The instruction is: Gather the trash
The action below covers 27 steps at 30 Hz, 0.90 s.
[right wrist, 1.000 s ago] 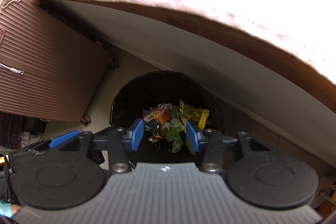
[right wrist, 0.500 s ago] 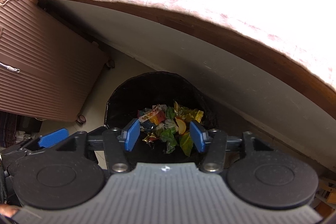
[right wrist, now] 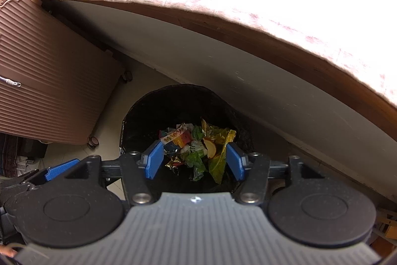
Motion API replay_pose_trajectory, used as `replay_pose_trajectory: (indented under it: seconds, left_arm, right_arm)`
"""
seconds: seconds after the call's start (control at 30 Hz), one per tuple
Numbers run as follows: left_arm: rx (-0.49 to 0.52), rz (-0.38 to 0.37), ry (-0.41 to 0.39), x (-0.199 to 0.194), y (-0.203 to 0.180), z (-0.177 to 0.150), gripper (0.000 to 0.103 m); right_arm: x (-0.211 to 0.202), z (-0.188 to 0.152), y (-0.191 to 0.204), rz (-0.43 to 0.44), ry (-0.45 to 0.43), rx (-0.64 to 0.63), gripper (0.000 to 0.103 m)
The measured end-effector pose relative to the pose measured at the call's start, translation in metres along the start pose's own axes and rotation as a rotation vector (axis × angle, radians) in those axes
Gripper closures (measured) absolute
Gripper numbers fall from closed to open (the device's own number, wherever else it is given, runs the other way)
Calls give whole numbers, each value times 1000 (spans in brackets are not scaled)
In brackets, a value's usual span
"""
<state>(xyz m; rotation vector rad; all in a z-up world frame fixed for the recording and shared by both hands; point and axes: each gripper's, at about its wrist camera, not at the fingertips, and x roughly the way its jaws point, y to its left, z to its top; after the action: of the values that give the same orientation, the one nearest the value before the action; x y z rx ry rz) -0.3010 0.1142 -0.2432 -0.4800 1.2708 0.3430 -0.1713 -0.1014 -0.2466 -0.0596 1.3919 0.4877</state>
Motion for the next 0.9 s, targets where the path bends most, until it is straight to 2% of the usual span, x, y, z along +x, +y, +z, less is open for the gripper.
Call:
replay_pose_trajectory:
  seconds: [0.57, 0.9]
  left_arm:
    - [-8, -2, 21, 5, -8, -13, 14]
    - [22, 4, 26, 8, -15, -17, 14]
  right_arm:
    - [-2, -4, -3, -8, -4, 11, 33]
    - [-5, -7, -11, -11, -9, 25, 33]
